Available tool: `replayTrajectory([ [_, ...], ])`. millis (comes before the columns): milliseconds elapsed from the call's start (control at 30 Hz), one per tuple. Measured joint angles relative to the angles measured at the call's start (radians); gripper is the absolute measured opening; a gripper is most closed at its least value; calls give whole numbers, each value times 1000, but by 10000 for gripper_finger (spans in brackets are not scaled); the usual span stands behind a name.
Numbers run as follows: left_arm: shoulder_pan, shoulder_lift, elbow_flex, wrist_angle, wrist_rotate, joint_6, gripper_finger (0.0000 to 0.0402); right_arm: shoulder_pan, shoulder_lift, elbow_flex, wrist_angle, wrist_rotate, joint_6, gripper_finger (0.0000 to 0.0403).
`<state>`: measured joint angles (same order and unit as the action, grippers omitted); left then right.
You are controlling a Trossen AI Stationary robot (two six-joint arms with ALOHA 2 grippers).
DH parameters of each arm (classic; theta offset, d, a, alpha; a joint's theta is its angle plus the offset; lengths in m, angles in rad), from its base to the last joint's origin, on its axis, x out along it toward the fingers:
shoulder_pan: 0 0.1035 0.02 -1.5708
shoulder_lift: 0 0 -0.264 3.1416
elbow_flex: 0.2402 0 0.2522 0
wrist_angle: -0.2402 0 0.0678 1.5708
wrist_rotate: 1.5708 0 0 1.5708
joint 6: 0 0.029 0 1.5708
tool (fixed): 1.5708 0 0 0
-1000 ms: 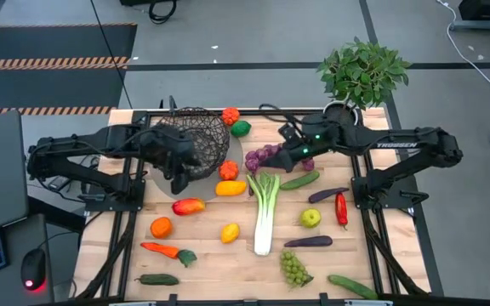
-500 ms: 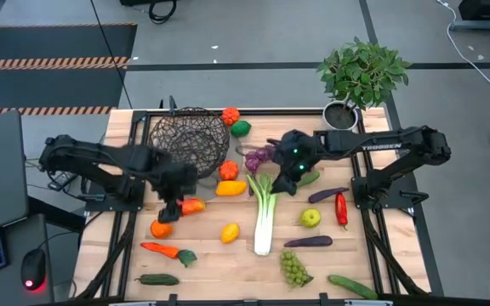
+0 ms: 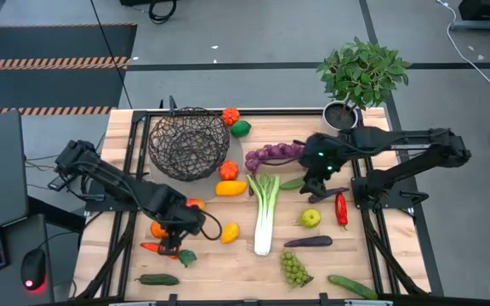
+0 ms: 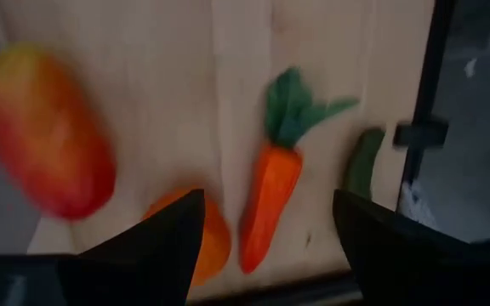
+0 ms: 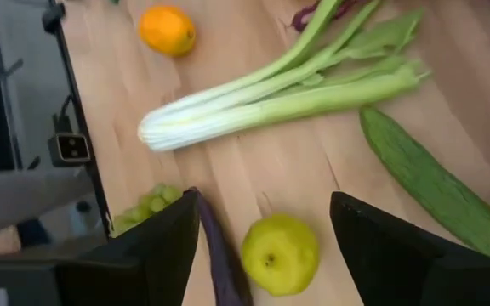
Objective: Build produce basket
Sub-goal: Put the orange carrot into the wire basket
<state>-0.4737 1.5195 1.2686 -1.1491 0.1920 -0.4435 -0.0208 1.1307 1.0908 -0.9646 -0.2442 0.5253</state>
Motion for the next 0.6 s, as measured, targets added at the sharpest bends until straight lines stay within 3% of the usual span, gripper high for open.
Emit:
replayTrajectory([
  [167,-46,62,0,67,-4,-42,265,100,-72,0,-56,125,112,268],
  [600,-238,196,0,99,-23,-90,266,384,-119,0,-95,300,383,268],
])
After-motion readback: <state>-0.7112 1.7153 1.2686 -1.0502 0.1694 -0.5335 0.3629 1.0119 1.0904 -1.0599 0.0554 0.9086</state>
